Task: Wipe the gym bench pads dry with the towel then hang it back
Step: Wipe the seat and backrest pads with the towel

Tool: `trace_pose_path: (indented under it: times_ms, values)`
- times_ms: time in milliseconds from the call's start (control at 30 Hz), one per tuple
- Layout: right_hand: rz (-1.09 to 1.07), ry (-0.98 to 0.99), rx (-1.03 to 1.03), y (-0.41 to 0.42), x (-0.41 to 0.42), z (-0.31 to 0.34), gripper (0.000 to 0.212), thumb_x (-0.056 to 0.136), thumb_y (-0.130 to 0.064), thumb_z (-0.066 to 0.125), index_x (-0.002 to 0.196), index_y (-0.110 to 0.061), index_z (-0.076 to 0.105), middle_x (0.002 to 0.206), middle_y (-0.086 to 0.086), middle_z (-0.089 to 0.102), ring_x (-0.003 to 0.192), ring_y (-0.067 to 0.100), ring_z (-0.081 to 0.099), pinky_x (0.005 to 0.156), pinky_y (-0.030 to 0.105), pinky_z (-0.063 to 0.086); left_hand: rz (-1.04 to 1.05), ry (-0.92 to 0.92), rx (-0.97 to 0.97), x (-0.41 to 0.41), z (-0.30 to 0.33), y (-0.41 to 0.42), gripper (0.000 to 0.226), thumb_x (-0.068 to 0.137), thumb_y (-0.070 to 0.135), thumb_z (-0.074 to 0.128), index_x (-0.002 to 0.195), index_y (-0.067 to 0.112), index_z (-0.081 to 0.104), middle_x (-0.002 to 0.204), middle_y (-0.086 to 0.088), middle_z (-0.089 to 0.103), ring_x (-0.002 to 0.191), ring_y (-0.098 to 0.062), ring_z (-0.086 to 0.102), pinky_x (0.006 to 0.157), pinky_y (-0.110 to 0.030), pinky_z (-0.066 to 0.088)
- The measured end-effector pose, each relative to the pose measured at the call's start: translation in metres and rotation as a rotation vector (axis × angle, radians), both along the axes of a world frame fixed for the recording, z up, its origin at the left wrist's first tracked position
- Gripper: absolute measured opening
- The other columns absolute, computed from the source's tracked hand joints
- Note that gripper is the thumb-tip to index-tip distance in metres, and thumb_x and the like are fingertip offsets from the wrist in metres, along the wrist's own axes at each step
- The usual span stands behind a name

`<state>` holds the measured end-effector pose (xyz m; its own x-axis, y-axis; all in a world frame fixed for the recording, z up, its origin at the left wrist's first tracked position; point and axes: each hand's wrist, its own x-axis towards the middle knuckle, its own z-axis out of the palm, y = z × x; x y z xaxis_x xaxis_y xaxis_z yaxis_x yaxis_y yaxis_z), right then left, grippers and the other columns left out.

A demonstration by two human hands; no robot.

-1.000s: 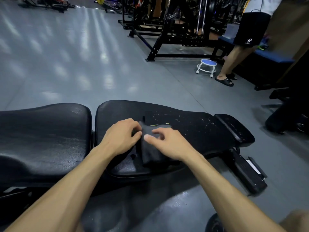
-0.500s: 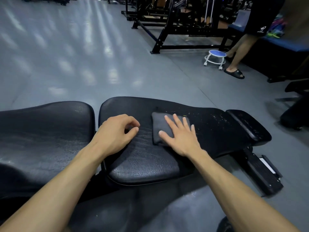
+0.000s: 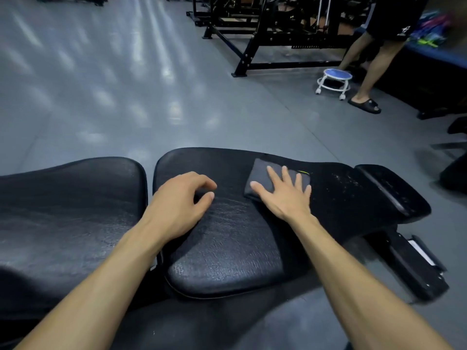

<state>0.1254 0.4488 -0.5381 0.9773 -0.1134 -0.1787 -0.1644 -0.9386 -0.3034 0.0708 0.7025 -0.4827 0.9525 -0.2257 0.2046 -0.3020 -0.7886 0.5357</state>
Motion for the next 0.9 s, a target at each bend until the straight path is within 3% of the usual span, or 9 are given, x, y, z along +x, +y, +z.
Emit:
trace_pose_path:
  times_ms: [133, 233, 333, 433, 567, 700, 800, 900]
  values:
    - [0.415, -0.182, -0.005, 0.050, -0.061, 0.006, 0.081, 0.082, -0.087, 0.020, 0.156, -0.055, 0.008, 0.170, -0.012, -0.006, 0.157, 0.024, -0.010, 0.125, 0.053, -0.004, 0.063, -0.047, 0.021, 0.010, -0.003, 0.006, 0.022, 0.096, 0.020, 0.059, 0.113, 0.028, 0.070, 0.114, 0.011, 0.068, 0.110, -0.016, 0.061, 0.095, -0.037, 0.048]
    - [0.559, -0.168, 0.064, 0.007, -0.063, 0.002, 0.078, 0.084, -0.085, 0.028, 0.154, -0.058, 0.009, 0.168, -0.020, -0.005, 0.156, 0.013, -0.009, 0.125, 0.051, 0.005, 0.091, -0.041, 0.023, 0.016, -0.005, 0.009, 0.024, 0.096, 0.017, 0.057, 0.113, 0.029, 0.069, 0.117, 0.012, 0.066, 0.113, -0.017, 0.060, 0.097, -0.041, 0.049]
    - [0.263, -0.069, 0.087, -0.034, 0.018, -0.005, 0.083, 0.080, -0.088, 0.030, 0.155, -0.055, 0.015, 0.169, -0.016, 0.000, 0.157, 0.016, -0.004, 0.123, 0.061, 0.011, 0.088, -0.025, 0.043, 0.014, -0.007, 0.011, 0.025, 0.097, 0.018, 0.056, 0.115, 0.031, 0.068, 0.121, 0.015, 0.065, 0.114, -0.016, 0.058, 0.097, -0.043, 0.050]
    - [0.028, -0.021, 0.056, -0.016, 0.081, -0.011, 0.083, 0.083, -0.087, 0.028, 0.157, -0.051, 0.014, 0.171, -0.008, -0.001, 0.157, 0.027, -0.004, 0.123, 0.062, 0.005, 0.065, -0.038, 0.049, 0.012, -0.005, 0.013, 0.027, 0.097, 0.016, 0.056, 0.116, 0.032, 0.068, 0.121, 0.019, 0.064, 0.115, -0.013, 0.058, 0.097, -0.039, 0.050]
    - [0.374, -0.142, -0.003, 0.058, 0.054, 0.000, 0.078, 0.087, -0.084, 0.024, 0.157, -0.052, 0.012, 0.171, -0.008, -0.002, 0.157, 0.028, -0.005, 0.124, 0.057, 0.000, 0.120, -0.114, 0.013, 0.020, 0.002, 0.012, 0.031, 0.095, 0.005, 0.058, 0.113, 0.027, 0.070, 0.116, 0.013, 0.067, 0.107, -0.014, 0.062, 0.093, -0.037, 0.050]
    - [0.683, -0.290, 0.084, 0.016, -0.011, -0.008, 0.070, 0.091, -0.076, 0.030, 0.156, -0.053, 0.016, 0.169, -0.015, 0.007, 0.157, 0.017, 0.000, 0.126, 0.045, 0.006, 0.119, -0.118, -0.007, 0.027, 0.003, 0.001, 0.031, 0.094, 0.001, 0.058, 0.110, 0.024, 0.071, 0.113, 0.013, 0.068, 0.102, -0.009, 0.062, 0.090, -0.024, 0.044]
    - [0.525, -0.238, 0.115, -0.053, 0.024, -0.023, 0.075, 0.088, -0.079, 0.031, 0.156, -0.049, 0.025, 0.168, -0.016, 0.013, 0.157, 0.016, 0.007, 0.124, 0.051, 0.019, 0.071, -0.087, 0.012, 0.027, 0.001, -0.004, 0.030, 0.095, 0.004, 0.059, 0.109, 0.026, 0.071, 0.112, 0.016, 0.066, 0.104, -0.008, 0.062, 0.093, -0.029, 0.047]
    - [0.196, -0.135, 0.086, -0.074, 0.088, -0.025, 0.089, 0.077, -0.085, 0.025, 0.157, -0.046, 0.024, 0.170, -0.009, 0.014, 0.157, 0.021, 0.008, 0.123, 0.055, 0.017, 0.059, -0.076, 0.019, 0.025, 0.000, -0.006, 0.029, 0.096, 0.004, 0.059, 0.110, 0.027, 0.070, 0.112, 0.017, 0.066, 0.107, -0.008, 0.062, 0.095, -0.034, 0.049]
